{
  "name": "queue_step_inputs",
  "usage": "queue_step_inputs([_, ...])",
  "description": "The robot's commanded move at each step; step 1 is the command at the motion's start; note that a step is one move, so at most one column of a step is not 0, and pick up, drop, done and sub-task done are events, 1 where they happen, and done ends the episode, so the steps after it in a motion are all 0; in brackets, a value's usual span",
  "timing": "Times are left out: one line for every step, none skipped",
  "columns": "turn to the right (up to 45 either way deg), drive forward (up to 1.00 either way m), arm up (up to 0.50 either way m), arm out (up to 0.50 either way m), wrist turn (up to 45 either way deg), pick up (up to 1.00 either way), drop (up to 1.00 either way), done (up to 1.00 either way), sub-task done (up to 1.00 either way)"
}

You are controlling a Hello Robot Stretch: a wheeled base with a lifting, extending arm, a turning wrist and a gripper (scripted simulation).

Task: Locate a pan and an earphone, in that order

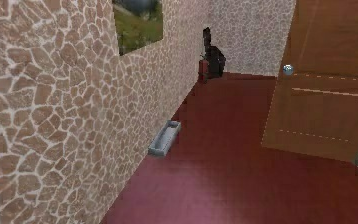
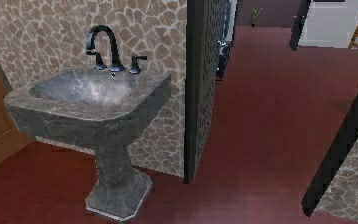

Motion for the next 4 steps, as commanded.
queue_step_inputs([6.0, 0.00, 0.00, 0.00, 0.0, 0.00, 0.00, 0.00, 0.00])
queue_step_inputs([0.0, 1.00, 0.00, 0.00, 0.0, 0.00, 0.00, 0.00, 0.00])
queue_step_inputs([3.0, 0.00, 0.00, 0.00, 0.0, 0.00, 0.00, 0.00, 0.00])
queue_step_inputs([0.0, 0.85, 0.00, 0.00, 0.0, 0.00, 0.00, 0.00, 0.00])
